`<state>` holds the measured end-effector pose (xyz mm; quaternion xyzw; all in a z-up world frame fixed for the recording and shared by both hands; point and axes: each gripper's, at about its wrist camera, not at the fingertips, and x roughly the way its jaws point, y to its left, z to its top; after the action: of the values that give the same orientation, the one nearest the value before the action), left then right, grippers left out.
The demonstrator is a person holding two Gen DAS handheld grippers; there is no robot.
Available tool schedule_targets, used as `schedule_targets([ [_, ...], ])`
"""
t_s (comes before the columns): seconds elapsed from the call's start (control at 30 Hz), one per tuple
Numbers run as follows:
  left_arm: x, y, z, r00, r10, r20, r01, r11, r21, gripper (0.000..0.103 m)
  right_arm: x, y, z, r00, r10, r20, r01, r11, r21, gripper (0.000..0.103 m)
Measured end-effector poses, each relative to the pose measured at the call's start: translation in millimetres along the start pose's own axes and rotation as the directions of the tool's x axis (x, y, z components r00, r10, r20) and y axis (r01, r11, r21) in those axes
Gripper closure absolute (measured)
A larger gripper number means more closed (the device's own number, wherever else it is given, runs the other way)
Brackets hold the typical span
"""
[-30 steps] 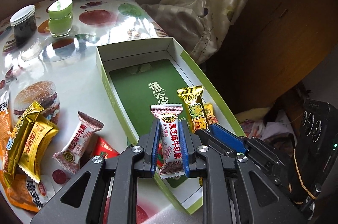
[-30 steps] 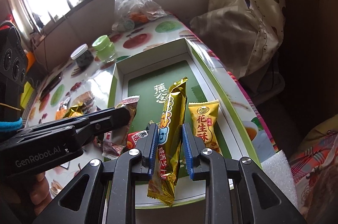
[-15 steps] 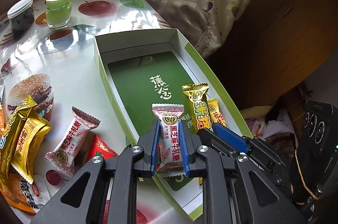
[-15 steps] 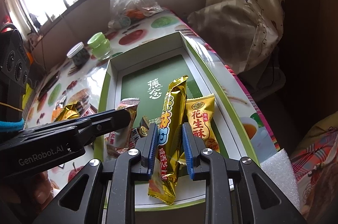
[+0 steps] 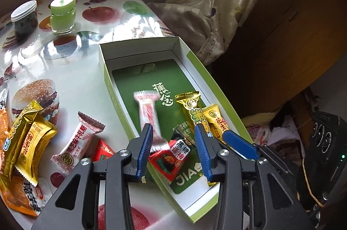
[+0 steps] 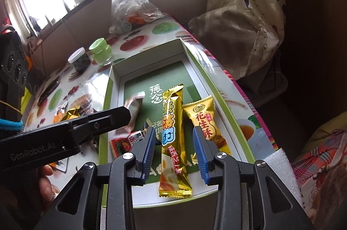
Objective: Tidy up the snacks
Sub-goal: 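Lower the gold bar into the box with the right gripper while the left releases the white candy, then move both open grippers back from the box to the snack pile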
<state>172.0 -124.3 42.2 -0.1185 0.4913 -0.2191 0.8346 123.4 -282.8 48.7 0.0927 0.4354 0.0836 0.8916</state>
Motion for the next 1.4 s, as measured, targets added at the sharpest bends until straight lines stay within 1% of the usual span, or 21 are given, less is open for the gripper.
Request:
schedule_targets([
  [0.13, -5.1, 0.4, -1.4, 1.0, 0.0, 0.008, 0.0, 1.0, -0.001, 0.062, -8.8, 4.2, -4.9, 1.0, -0.016, 0.014, 0.016, 1.0, -0.017, 0.068],
  [0.3, -18.8, 1.0, -6.1, 0.999, 0.008, 0.039, -0.008, 1.0, 0.009, 0.062, -15.6, 8.8, -13.7, 1.0, -0.02, 0.017, 0.02, 1.0, -0.02, 0.067],
  [0.57, -37.4, 10.5, -19.1, 0.997, 0.049, 0.067, -0.05, 0.999, 0.015, 0.062, -23.6, 19.1, -25.4, 1.0, -0.016, 0.02, 0.017, 0.999, -0.041, 0.066],
  [0.77, -46.3, 21.3, -30.1, 0.995, 0.067, 0.071, -0.066, 0.998, -0.006, 0.062, -28.9, 28.4, -27.5, 1.0, -0.002, 0.029, 0.003, 0.999, -0.049, 0.065],
  [1.03, -63.7, 31.0, -43.1, 0.992, 0.084, 0.097, -0.082, 0.996, -0.02, 0.062, -34.3, 44.4, -29.8, 0.999, 0.021, 0.037, -0.019, 0.998, -0.066, 0.065],
  [1.2, -75.2, 44.2, -52.7, 0.988, 0.109, 0.11, -0.105, 0.993, -0.047, 0.062, -32.4, 59.6, -30.4, 0.999, 0.039, 0.031, -0.037, 0.995, -0.093, 0.065],
  [1.4, -91.6, 68.7, -63.9, 0.979, 0.162, 0.123, -0.151, 0.984, -0.092, 0.062, -27.5, 77.8, -31.6, 0.997, 0.069, 0.02, -0.066, 0.991, -0.118, 0.064],
])
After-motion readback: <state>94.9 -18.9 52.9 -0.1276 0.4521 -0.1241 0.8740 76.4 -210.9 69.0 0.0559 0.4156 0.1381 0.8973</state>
